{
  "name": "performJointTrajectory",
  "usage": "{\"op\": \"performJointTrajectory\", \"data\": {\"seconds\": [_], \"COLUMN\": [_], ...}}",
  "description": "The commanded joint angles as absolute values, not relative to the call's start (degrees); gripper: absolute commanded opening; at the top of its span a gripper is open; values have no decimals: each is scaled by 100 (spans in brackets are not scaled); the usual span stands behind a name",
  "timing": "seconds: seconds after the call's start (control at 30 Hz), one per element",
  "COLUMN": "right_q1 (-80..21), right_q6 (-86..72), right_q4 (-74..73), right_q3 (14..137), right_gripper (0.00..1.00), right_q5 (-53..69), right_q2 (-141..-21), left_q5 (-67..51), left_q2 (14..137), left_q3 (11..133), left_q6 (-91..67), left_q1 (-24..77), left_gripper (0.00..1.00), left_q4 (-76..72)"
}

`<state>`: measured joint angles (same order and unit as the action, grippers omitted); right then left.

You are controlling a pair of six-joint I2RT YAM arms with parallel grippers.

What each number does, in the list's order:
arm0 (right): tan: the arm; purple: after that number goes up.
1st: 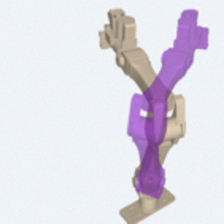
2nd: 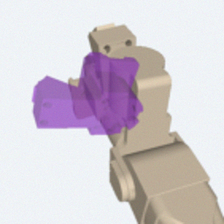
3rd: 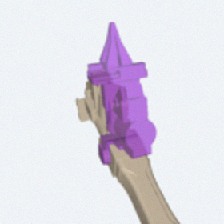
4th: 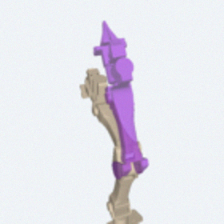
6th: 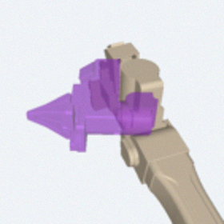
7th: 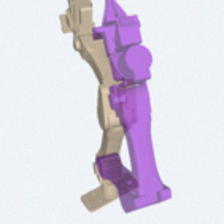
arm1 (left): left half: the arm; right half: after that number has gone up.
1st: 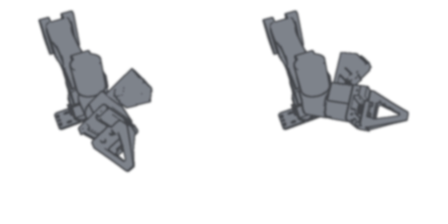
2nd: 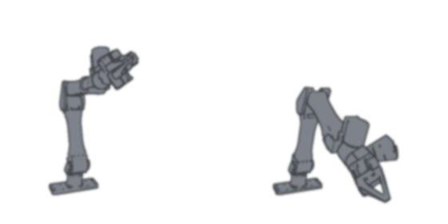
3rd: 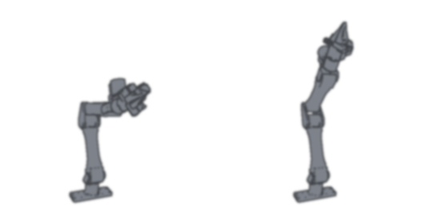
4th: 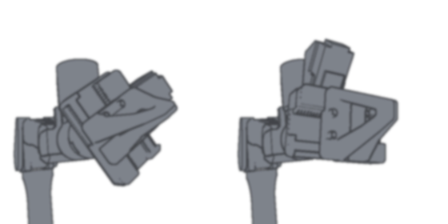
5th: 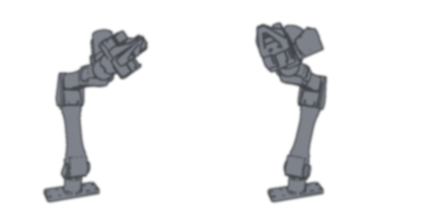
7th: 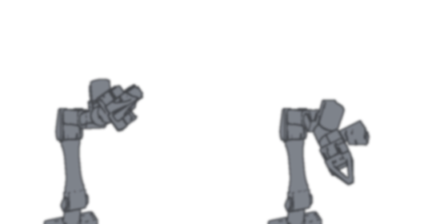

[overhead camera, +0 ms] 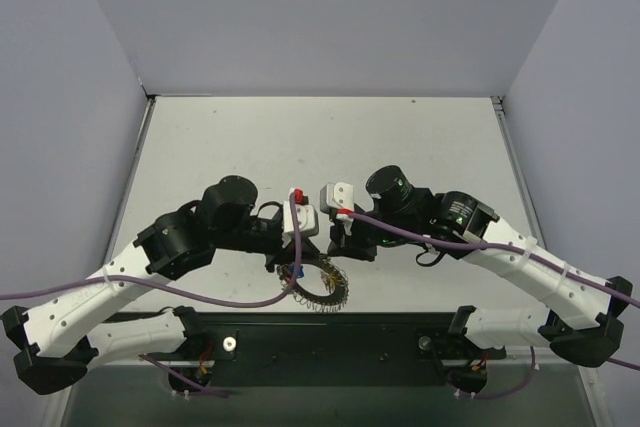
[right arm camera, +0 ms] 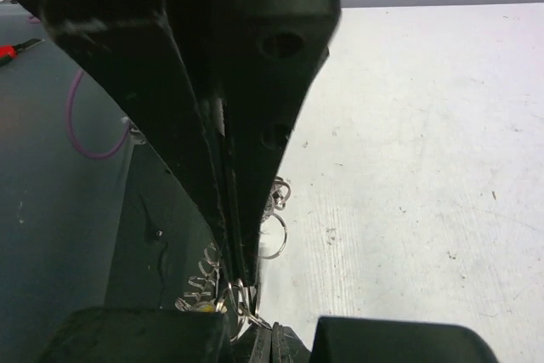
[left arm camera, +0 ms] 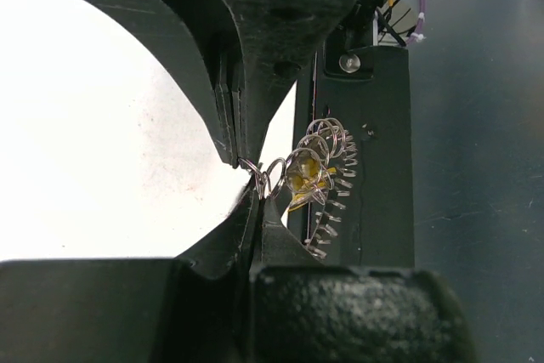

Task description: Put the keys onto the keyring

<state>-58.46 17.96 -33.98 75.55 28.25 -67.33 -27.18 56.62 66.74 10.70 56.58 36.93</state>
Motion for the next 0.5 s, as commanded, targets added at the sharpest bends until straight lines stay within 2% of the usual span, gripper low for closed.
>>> {"op": "performJointTrajectory", "data": {"seconds": [0.0,0.47], "right_q1": [-5889,-5889], "right_q6": [1749,1723], "right_q4": [-3533,-3489], "right_q3": [7541,7471], "right_gripper": [0,0], "right_q5": [2593,2610], "right_q2": [-6776,-6618], "left_q5": [-2970,-2944], "left_q2": [5291,4579], "left_q3": [6944,6206], "left_q6": [993,1019], "left_q1": [5695,5687], "left_gripper": [0,0], "left_q4": [2865,2128]}}
